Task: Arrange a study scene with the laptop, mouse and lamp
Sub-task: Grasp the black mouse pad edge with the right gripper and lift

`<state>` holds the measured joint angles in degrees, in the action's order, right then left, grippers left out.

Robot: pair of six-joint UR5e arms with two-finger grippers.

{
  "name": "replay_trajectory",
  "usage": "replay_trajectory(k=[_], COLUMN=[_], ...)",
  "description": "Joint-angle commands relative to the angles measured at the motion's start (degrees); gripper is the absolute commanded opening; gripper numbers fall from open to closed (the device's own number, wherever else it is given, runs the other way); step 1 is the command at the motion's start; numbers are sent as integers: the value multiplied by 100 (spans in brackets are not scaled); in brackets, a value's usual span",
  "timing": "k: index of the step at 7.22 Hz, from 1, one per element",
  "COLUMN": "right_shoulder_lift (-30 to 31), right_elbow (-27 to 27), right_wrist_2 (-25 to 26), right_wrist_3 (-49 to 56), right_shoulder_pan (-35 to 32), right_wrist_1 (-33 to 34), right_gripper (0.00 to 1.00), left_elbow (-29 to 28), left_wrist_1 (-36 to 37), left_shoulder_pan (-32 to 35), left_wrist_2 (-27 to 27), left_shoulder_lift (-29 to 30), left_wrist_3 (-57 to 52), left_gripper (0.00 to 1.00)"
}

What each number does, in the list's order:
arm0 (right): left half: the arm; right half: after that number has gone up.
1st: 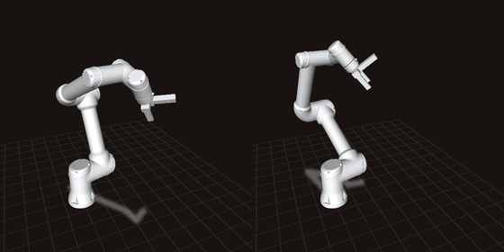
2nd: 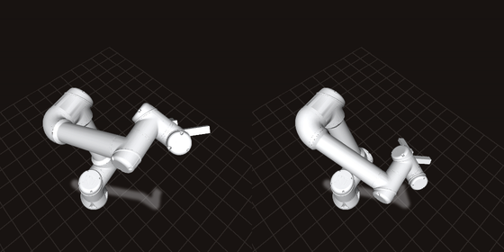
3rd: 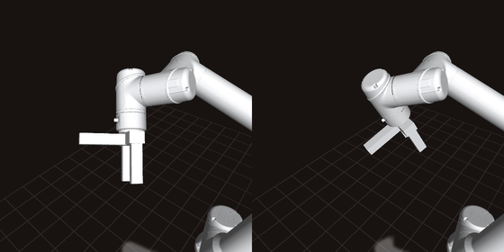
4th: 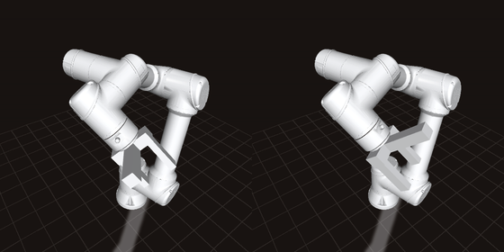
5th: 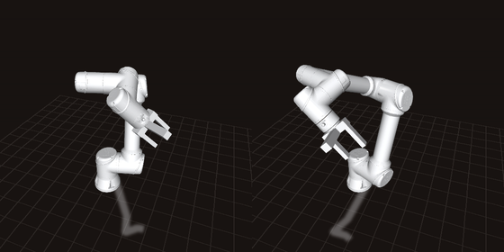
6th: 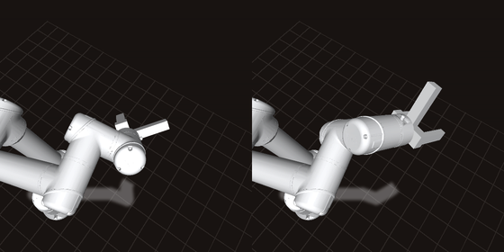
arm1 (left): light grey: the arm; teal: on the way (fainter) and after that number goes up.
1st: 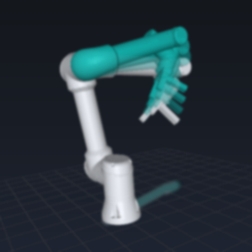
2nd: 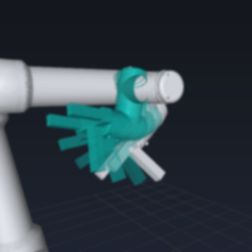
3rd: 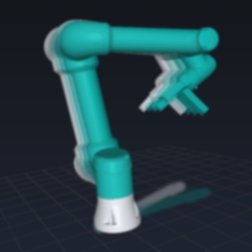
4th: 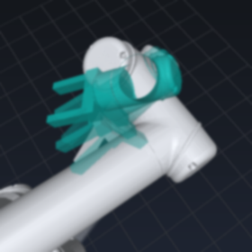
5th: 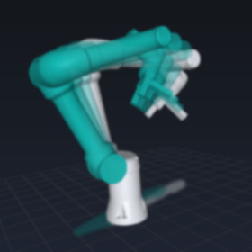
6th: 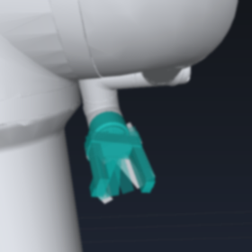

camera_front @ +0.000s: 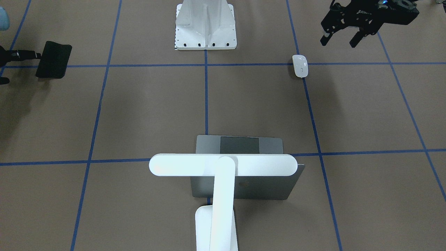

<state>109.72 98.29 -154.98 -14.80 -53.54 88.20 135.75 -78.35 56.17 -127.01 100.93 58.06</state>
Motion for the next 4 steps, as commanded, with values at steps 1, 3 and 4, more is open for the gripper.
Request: replay_trajectory(k=[1,3,4], right_shoulder_lift=[-100,-205,-232], right_elbow=[-3,172,260], right_wrist_2=[354,285,276], right_wrist_3=[-390,-776,-944], right_shoulder_pan=[282,318,335], right_wrist_1=[-66,-75,-66], right_gripper=[100,100,100], left_elbow=[13,13,13], left_wrist_1=[-5,-5,-5], left_shoulder_pan=[0,0,0], left_wrist_2=[0,0,0], left_shoulder_lift=[-30,-30,-30], left_wrist_3=[-14,-23,-23], left_gripper=[99,99,99])
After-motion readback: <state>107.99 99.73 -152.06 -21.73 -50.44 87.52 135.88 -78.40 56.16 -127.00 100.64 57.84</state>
